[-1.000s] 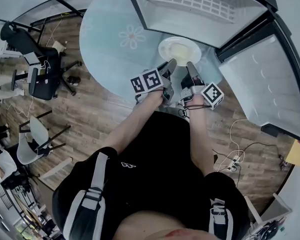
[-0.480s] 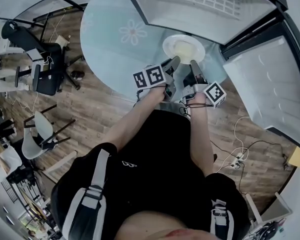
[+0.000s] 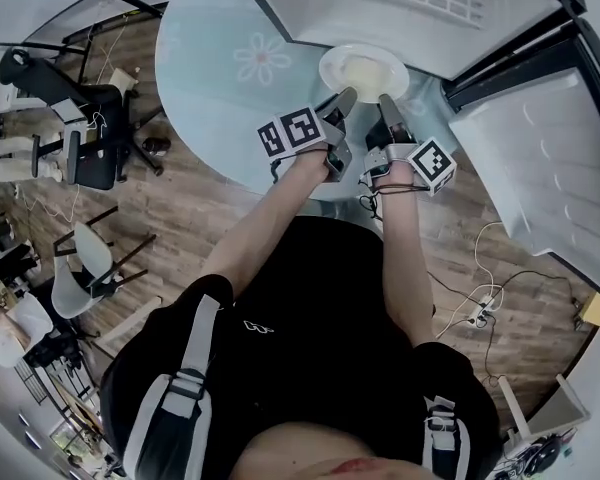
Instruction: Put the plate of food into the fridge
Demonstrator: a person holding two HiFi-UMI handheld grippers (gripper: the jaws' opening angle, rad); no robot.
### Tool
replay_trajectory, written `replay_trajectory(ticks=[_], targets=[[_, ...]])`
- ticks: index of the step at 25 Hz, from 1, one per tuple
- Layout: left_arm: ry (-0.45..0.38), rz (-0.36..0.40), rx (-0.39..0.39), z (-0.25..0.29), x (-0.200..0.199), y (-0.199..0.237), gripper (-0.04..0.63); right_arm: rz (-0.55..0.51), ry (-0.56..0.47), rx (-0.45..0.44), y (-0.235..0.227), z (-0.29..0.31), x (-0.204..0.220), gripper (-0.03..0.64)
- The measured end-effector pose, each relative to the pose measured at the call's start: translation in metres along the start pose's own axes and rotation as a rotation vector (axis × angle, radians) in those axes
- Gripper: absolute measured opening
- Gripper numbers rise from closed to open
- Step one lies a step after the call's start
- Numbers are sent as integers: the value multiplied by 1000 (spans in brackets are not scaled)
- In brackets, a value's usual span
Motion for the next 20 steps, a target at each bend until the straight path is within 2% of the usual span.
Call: replay_trajectory(ticks=[7, 16, 20], targets=[[-37, -13, 18, 16, -30, 4, 66, -10, -19, -10, -2, 28, -19, 32], [-30, -33, 23, 40, -64, 17, 58, 4, -50, 19, -13, 58, -40, 32], [-16, -20, 10, 56, -83, 24, 61, 20, -77, 32, -21, 74, -53, 34]])
Point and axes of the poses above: the fingertips, and each gripper's own axes: z forward along the fingers, y to its left, x out of its underside, the point moved 7 cm from there along -z, backward along the fingers, and after that the axes turned 13 degrees about y, right-handed, at the moved point
